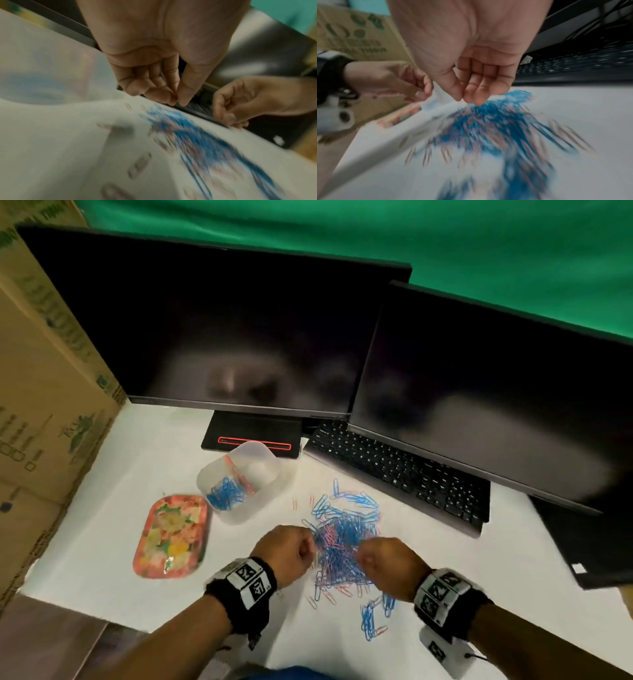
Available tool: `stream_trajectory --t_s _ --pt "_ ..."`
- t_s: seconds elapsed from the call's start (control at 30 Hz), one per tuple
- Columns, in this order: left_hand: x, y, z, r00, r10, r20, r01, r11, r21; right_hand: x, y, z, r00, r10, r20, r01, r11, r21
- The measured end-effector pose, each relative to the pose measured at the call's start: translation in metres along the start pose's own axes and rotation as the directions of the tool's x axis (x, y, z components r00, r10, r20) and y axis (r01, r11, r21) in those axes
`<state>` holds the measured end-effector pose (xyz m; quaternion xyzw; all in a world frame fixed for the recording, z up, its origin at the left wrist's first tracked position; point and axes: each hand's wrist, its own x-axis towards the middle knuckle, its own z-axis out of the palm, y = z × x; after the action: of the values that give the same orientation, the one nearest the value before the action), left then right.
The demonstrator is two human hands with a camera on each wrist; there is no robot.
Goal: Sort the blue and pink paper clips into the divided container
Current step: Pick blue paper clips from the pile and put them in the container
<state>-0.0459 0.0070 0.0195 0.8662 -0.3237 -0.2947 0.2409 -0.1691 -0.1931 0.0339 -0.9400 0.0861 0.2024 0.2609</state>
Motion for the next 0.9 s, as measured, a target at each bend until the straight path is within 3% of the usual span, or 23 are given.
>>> stream_trajectory --t_s 0.17,0.33,0.6,0.77,0.9 --pt "0.0 0.012 0.042 0.97 -0.173 0.17 0.119 0.95 0.289 -0.044 0.026 0.043 0.994 0.112 0.01 -0.111 0.989 -0.096" --pt "0.002 0.014 0.06 0.958 -0.243 0.152 0.167 0.903 0.396 -0.054 0.023 0.073 0.989 0.145 0.025 -0.142 0.986 -0.093" --pt "0.005 0.01 0.053 0.96 -0.263 0.09 0.22 0.916 0.336 -0.027 0.029 0.074 0.977 0.21 -0.03 -0.205 0.972 0.115" --pt "0.001 0.009 0.044 0.975 -0.217 0.043 0.207 0.964 0.165 -0.024 0.034 0.06 0.983 0.148 -0.112 -0.11 0.952 0.287" --pt "-0.003 0.01 0.035 0.983 -0.184 -0.02 0.183 0.983 -0.031 -0.027 0.046 0.052 0.976 0.186 -0.113 -0.12 0.892 0.436"
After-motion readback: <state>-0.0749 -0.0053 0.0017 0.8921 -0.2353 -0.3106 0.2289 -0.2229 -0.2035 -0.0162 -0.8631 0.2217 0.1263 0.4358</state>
